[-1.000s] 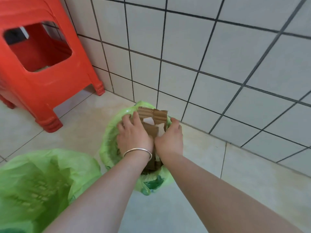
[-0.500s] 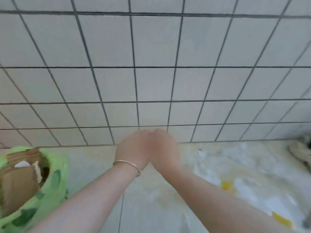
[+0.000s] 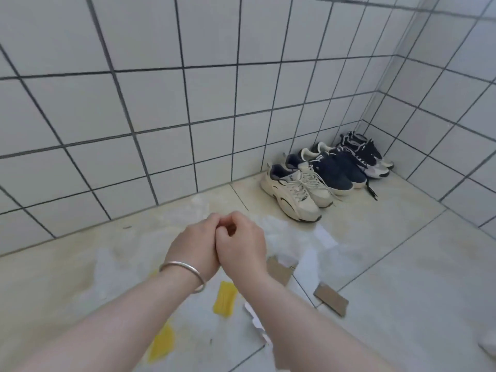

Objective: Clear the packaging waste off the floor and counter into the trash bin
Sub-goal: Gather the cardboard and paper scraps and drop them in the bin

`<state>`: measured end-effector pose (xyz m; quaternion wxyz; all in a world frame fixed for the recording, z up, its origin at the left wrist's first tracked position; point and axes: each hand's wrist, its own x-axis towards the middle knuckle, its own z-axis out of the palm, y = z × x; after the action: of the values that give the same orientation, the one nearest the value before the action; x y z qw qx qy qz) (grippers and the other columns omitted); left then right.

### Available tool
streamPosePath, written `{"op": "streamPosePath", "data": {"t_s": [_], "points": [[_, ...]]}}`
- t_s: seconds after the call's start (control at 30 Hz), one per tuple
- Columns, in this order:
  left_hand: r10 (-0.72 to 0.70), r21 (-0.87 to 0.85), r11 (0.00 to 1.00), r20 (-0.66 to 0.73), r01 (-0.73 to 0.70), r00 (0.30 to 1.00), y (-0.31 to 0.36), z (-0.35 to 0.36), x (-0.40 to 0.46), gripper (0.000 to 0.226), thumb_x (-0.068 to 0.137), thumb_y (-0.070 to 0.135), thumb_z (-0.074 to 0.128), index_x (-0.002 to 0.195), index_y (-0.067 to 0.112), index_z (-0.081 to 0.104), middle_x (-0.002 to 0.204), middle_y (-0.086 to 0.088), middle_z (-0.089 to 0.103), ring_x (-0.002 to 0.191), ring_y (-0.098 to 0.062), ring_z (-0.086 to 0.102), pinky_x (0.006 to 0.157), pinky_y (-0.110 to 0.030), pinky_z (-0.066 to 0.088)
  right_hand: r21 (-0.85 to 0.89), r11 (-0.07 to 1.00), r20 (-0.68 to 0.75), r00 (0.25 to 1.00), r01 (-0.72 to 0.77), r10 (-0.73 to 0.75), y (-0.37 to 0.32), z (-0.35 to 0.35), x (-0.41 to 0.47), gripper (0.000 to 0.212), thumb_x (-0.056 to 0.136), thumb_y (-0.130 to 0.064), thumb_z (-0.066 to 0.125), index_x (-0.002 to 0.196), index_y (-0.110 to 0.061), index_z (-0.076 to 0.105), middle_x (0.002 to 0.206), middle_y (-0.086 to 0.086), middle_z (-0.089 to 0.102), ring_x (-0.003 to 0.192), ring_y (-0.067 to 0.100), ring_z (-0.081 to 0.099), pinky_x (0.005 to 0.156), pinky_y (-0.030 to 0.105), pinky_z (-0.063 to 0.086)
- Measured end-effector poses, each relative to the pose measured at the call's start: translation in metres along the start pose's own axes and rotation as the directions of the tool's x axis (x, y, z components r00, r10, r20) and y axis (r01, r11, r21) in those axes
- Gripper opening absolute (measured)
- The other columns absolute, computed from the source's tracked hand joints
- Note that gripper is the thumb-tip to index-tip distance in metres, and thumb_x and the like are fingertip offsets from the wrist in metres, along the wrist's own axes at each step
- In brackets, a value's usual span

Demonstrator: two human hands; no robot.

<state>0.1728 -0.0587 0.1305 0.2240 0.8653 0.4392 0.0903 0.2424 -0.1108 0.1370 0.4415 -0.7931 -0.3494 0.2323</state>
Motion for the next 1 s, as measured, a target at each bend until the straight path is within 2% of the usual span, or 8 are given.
{"op": "streamPosePath", "data": {"t_s": [0.17, 0.33, 0.5, 0.6, 0.73, 0.83, 0.9, 1.0], "points": [[-0.034, -0.040, 0.998, 0.094, 0.038, 0.995, 0.058, 0.077, 0.016, 0.024, 0.083, 0.014, 0.046, 0.105, 0.020, 0.051, 0.095, -0.005, 0.069, 0.087, -0.030, 0.063, 0.072, -0.036, 0.052, 0.025, 0.994, 0.006, 0.994, -0.109, 0.108, 0.078, -0.054, 0.018, 0.015, 0.080, -0.016, 0.048, 0.083, -0.016, 0.064, 0.086, -0.002, 0.067, 0.090, 0.018, 0.058, 0.078, 0.035, 0.050], [-0.079, -0.109, 0.989, 0.205, 0.103, 0.976, 0.081, 0.136, 0.022, 0.032, 0.084, 0.013, 0.044, 0.112, 0.024, 0.056, 0.100, -0.005, 0.070, 0.092, -0.026, 0.064, 0.080, -0.037, 0.053, 0.053, 0.976, 0.027, 0.978, -0.210, 0.209, 0.142, -0.070, 0.029, 0.018, 0.079, -0.018, 0.048, 0.086, -0.017, 0.064, 0.089, -0.001, 0.068, 0.090, 0.019, 0.062, 0.081, 0.040, 0.052], [-0.152, -0.141, 0.972, 0.239, 0.189, 0.959, 0.072, 0.166, 0.020, 0.036, 0.083, 0.007, 0.045, 0.108, 0.025, 0.063, 0.101, -0.003, 0.071, 0.096, -0.026, 0.064, 0.080, -0.030, 0.050, 0.000, 0.968, 0.114, 0.962, -0.251, 0.250, 0.179, -0.065, 0.029, 0.019, 0.084, -0.017, 0.049, 0.092, -0.017, 0.066, 0.093, -0.002, 0.069, 0.091, 0.017, 0.062, 0.080, 0.035, 0.053], [-0.173, -0.145, 0.965, 0.279, 0.219, 0.945, 0.065, 0.182, 0.019, 0.035, 0.083, 0.007, 0.046, 0.106, 0.025, 0.064, 0.100, -0.003, 0.071, 0.097, -0.026, 0.064, 0.080, -0.031, 0.050, -0.007, 0.957, 0.149, 0.946, -0.291, 0.289, 0.195, -0.060, 0.030, 0.019, 0.084, -0.016, 0.049, 0.090, -0.019, 0.067, 0.094, -0.002, 0.069, 0.090, 0.017, 0.063, 0.079, 0.034, 0.053], [-0.177, -0.164, 0.956, 0.334, 0.242, 0.926, 0.047, 0.202, 0.022, 0.028, 0.083, 0.008, 0.049, 0.100, 0.022, 0.065, 0.093, -0.002, 0.071, 0.089, -0.024, 0.063, 0.078, -0.028, 0.048, -0.034, 0.935, 0.191, 0.916, -0.354, 0.354, 0.208, -0.050, 0.028, 0.020, 0.085, -0.018, 0.049, 0.091, -0.023, 0.068, 0.090, -0.006, 0.068, 0.085, 0.017, 0.063, 0.069, 0.030, 0.049], [-0.198, -0.169, 0.943, 0.407, 0.286, 0.892, 0.029, 0.214, 0.021, 0.022, 0.085, 0.013, 0.052, 0.096, 0.027, 0.065, 0.084, 0.006, 0.067, 0.083, -0.019, 0.062, 0.078, -0.026, 0.048, -0.094, 0.922, 0.199, 0.900, -0.377, 0.388, 0.221, -0.043, 0.026, 0.018, 0.087, -0.019, 0.048, 0.090, -0.024, 0.065, 0.083, -0.011, 0.062, 0.079, 0.014, 0.058, 0.065, 0.025, 0.044], [-0.217, -0.137, 0.943, 0.437, 0.303, 0.873, 0.014, 0.221, 0.018, 0.022, 0.085, 0.015, 0.052, 0.098, 0.027, 0.064, 0.091, 0.006, 0.067, 0.090, -0.018, 0.064, 0.084, -0.029, 0.052, -0.161, 0.904, 0.219, 0.879, -0.397, 0.424, 0.231, -0.041, 0.024, 0.014, 0.087, -0.019, 0.049, 0.089, -0.023, 0.063, 0.083, -0.011, 0.061, 0.079, 0.012, 0.056, 0.064, 0.022, 0.041], [-0.249, -0.053, 0.956, 0.372, 0.289, 0.894, -0.010, 0.229, 0.013, 0.026, 0.084, 0.023, 0.058, 0.110, 0.023, 0.058, 0.111, 0.003, 0.060, 0.109, -0.017, 0.055, 0.091, -0.031, 0.047, -0.284, 0.873, 0.276, 0.839, -0.396, 0.470, 0.248, -0.035, 0.018, 0.026, 0.084, -0.027, 0.055, 0.110, -0.022, 0.059, 0.107, -0.007, 0.059, 0.098, 0.011, 0.054, 0.074, 0.021, 0.040]]}}
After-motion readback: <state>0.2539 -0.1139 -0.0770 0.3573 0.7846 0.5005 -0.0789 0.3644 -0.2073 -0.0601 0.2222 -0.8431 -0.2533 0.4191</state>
